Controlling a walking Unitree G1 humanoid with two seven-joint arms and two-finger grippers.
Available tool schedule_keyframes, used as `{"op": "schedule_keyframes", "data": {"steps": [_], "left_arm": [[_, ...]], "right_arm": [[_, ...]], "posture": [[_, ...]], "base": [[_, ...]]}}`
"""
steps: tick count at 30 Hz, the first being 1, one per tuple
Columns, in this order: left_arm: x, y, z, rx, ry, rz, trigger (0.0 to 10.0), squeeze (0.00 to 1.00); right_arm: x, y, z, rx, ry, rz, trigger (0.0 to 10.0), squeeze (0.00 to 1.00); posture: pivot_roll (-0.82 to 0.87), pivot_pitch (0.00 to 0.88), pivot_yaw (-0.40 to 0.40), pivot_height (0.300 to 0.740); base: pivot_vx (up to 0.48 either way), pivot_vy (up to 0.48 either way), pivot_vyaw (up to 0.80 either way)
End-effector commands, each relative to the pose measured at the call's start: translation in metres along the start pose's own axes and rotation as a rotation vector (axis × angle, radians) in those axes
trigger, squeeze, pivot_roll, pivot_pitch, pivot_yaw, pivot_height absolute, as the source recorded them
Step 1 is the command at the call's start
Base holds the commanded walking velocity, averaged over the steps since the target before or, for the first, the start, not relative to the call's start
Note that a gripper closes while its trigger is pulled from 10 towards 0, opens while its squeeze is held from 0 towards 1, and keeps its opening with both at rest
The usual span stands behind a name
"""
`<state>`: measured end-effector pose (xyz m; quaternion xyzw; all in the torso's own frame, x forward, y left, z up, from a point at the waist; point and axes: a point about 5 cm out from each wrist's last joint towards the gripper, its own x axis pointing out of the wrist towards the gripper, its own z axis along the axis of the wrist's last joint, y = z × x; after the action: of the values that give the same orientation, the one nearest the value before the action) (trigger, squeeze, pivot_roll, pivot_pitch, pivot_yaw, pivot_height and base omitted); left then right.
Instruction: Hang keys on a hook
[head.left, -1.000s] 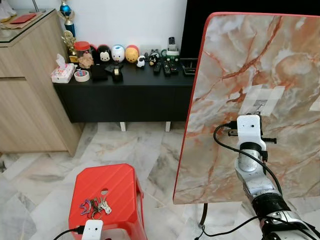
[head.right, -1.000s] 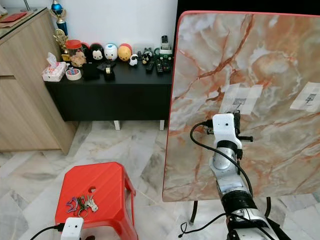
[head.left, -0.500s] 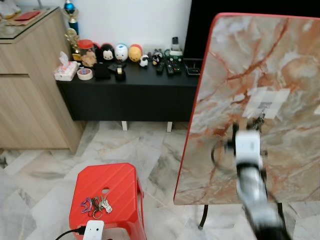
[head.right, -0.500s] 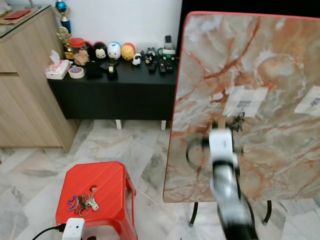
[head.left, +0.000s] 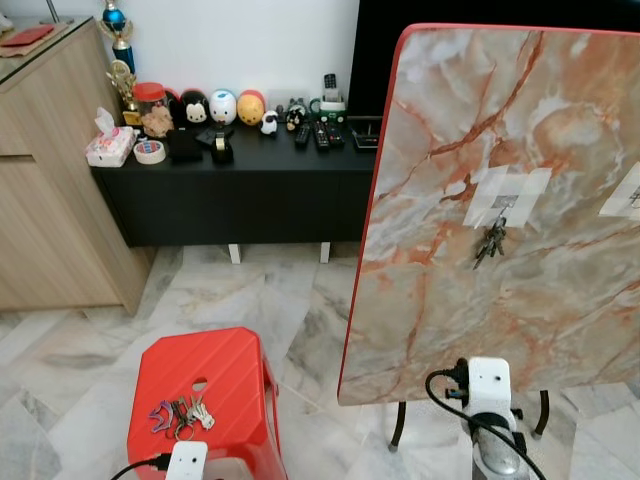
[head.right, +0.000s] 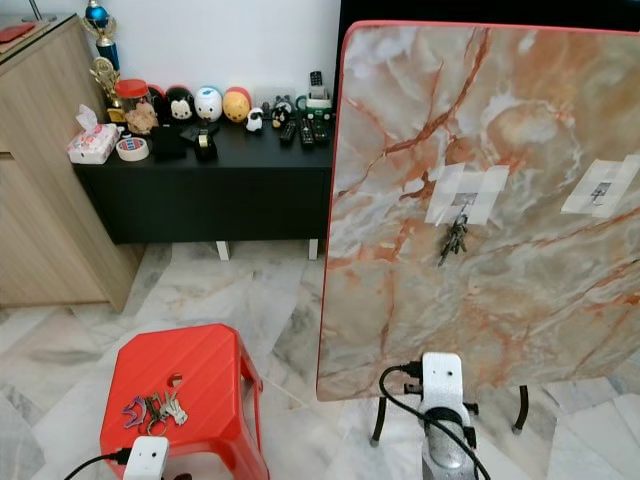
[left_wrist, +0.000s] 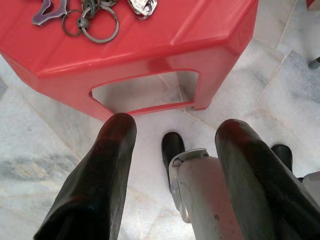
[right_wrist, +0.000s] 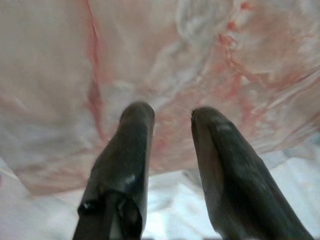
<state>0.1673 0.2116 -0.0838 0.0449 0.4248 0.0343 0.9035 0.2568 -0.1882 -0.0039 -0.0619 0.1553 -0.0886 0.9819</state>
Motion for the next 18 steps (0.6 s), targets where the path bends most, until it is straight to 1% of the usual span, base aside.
{"op": "schedule_keyframes", "data": {"steps": [1,2,3,4,5,6,9,10,12,13,15,16,17,18], "left_arm": [[0.000,0.001,-0.003,0.021,0.019,0.004,10.0,0.00],[0.000,0.001,-0.003,0.021,0.019,0.004,10.0,0.00],[0.000,0.001,-0.003,0.022,0.020,0.005,10.0,0.00],[0.000,0.001,-0.003,0.022,0.020,0.005,10.0,0.00],[-0.001,0.004,-0.003,0.024,0.021,0.009,10.0,0.00],[-0.001,0.004,-0.003,0.024,0.021,0.009,10.0,0.00],[-0.001,0.005,-0.004,0.023,0.021,0.011,10.0,0.00],[-0.001,0.005,-0.004,0.023,0.021,0.011,10.0,0.00],[-0.001,0.006,-0.003,0.020,0.018,0.012,10.0,0.00],[-0.001,0.006,-0.003,0.020,0.018,0.012,10.0,0.00],[-0.001,0.006,-0.003,0.020,0.017,0.012,10.0,0.00],[-0.001,0.006,-0.002,0.021,0.017,0.012,10.0,0.00],[-0.001,0.006,-0.002,0.021,0.017,0.012,10.0,0.00],[-0.001,0.006,-0.002,0.022,0.016,0.012,10.0,0.00]], "right_arm": [[0.010,0.003,0.029,0.035,-0.117,0.028,10.0,0.00],[0.010,0.003,0.029,0.035,-0.117,0.028,10.0,0.00],[0.014,0.005,0.039,0.044,-0.155,0.048,10.0,0.00],[0.014,0.005,0.039,0.044,-0.155,0.048,10.0,0.00],[0.029,0.014,0.082,0.127,-0.276,0.121,10.0,0.00],[0.029,0.014,0.082,0.127,-0.276,0.121,10.0,0.00],[0.038,0.022,0.117,0.211,-0.367,0.179,10.0,0.00],[0.038,0.022,0.117,0.211,-0.367,0.179,10.0,0.00],[0.041,0.023,0.137,0.286,-0.421,0.193,10.0,0.00],[0.041,0.023,0.137,0.286,-0.421,0.193,10.0,0.00],[0.046,0.021,0.149,0.373,-0.438,0.184,10.0,0.00],[0.048,0.020,0.152,0.400,-0.436,0.180,10.0,0.00],[0.048,0.020,0.152,0.400,-0.436,0.180,10.0,0.00],[0.050,0.018,0.156,0.424,-0.442,0.172,10.0,0.00]], "posture": [[0.00,0.000,-0.069,0.740],[0.00,0.000,-0.069,0.740],[0.00,0.000,-0.064,0.740],[0.00,0.000,-0.064,0.740],[0.00,0.000,-0.061,0.740],[0.00,0.000,-0.061,0.740],[0.01,0.000,-0.064,0.740],[0.01,0.000,-0.064,0.740],[0.01,0.000,-0.062,0.740],[0.01,0.000,-0.062,0.740],[0.01,0.000,-0.058,0.740],[0.01,0.000,-0.058,0.740],[0.01,0.000,-0.058,0.740],[0.01,0.000,-0.058,0.740]], "base": [[0.000,0.000,0.00],[0.000,0.000,0.00],[0.000,0.000,0.00],[0.000,0.000,0.00],[0.000,0.000,0.00],[0.000,0.000,0.00],[0.000,0.000,0.00],[0.000,0.000,0.00],[0.000,0.000,0.00],[0.000,0.000,0.00],[0.000,0.000,0.00],[0.000,0.000,0.00],[0.000,0.000,0.00],[0.000,0.000,0.00]]}}
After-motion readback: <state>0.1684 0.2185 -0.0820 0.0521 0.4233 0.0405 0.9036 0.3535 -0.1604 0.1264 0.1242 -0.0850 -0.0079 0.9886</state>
